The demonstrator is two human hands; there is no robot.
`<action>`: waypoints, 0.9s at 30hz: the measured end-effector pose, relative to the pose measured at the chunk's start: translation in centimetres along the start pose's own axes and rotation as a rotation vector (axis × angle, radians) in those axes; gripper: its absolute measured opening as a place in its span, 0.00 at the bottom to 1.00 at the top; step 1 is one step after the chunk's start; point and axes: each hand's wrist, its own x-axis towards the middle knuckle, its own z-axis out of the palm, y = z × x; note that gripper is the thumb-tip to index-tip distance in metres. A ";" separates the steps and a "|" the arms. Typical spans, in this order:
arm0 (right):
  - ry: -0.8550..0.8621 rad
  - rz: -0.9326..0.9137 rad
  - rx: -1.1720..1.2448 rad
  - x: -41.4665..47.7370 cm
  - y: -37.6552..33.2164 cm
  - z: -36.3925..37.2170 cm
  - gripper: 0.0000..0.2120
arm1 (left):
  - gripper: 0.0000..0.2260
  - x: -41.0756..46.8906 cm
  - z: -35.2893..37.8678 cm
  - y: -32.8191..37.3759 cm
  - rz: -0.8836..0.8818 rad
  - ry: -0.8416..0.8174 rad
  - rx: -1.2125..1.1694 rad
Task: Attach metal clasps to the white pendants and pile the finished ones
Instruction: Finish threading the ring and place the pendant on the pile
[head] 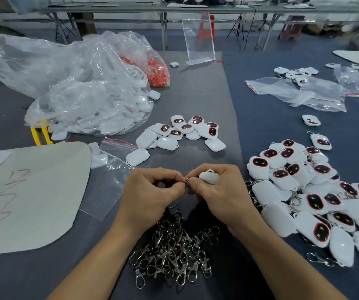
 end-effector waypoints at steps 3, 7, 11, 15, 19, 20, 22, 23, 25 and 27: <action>-0.046 0.032 0.042 0.0 0.1 -0.2 0.11 | 0.06 0.2 -0.3 0.1 -0.001 -0.049 -0.024; -0.101 0.048 0.034 0.2 0.1 -0.5 0.10 | 0.03 0.3 -0.5 0.0 -0.011 -0.092 -0.019; -0.139 0.054 0.022 0.0 -0.2 -1.0 0.10 | 0.06 0.4 -0.5 0.2 -0.011 -0.145 -0.038; -0.147 0.046 0.003 -0.2 -0.3 -1.0 0.10 | 0.03 0.1 -0.2 0.4 -0.013 -0.125 -0.015; -0.080 0.058 -0.084 -0.2 -0.3 -0.4 0.11 | 0.02 -0.6 0.2 0.9 0.048 0.079 0.154; -0.056 0.060 -0.123 -0.2 -0.3 -0.2 0.13 | 0.02 -0.6 0.1 1.0 0.085 0.150 0.280; -0.030 0.073 -0.152 -0.1 -0.2 -0.2 0.15 | 0.04 -0.6 -0.2 1.0 0.170 0.220 0.589; -0.028 0.076 -0.167 0.0 -0.3 -0.2 0.13 | 0.05 -0.5 -0.4 1.0 0.240 0.217 0.730; -0.041 0.058 -0.233 0.1 -0.2 -0.5 0.10 | 0.06 -0.5 -0.4 1.0 0.429 0.164 0.930; -0.038 0.017 -0.338 0.4 0.1 -0.9 0.11 | 0.07 -0.8 0.3 1.0 0.575 0.047 1.026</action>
